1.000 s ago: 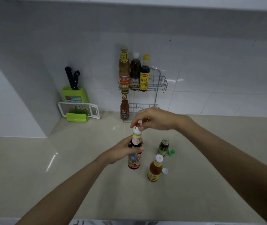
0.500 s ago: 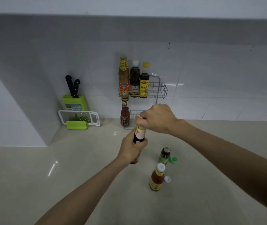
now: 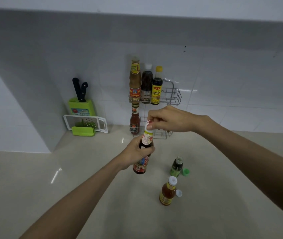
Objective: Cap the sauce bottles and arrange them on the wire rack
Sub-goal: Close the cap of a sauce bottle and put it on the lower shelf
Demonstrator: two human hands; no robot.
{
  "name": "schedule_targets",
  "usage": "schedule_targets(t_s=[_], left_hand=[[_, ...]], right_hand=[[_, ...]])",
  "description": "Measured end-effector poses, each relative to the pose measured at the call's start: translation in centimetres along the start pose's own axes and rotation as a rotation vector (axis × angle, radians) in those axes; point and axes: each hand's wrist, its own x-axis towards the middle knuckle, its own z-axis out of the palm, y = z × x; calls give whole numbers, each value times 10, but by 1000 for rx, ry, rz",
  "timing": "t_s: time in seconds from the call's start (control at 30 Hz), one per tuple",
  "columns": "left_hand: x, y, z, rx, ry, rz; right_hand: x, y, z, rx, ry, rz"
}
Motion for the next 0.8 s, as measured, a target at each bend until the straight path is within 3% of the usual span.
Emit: schedule_targets(t_s=[0.1,0.23,0.37,0.43,0.53,0.7,0.73,0.8], left_hand=[[0,0,-5,16,-67,-33],[1,-2,-4,0,-56,-16],[2,-1,12,-85,109,14],[3,0,17,-105,113,28],[1,5,10,-29,-62,8],[-2,7,-6,32,-354,3],[-2,3,-4,40,-327,2],[-1,-6,7,32,-115,8]], right_hand=[[3,0,-9,-51,-107,-78],[8,-1,-13,-88,-120,-106],[7,-7,-2,-133,-21,-43],[6,-13,4,-336,62,-81],[1,-12,3,-556,149,-161],[-6,4,11,-611,203,-400],[-5,7,18,-603,234,-378],[-3,6,35,-564,336,-202]])
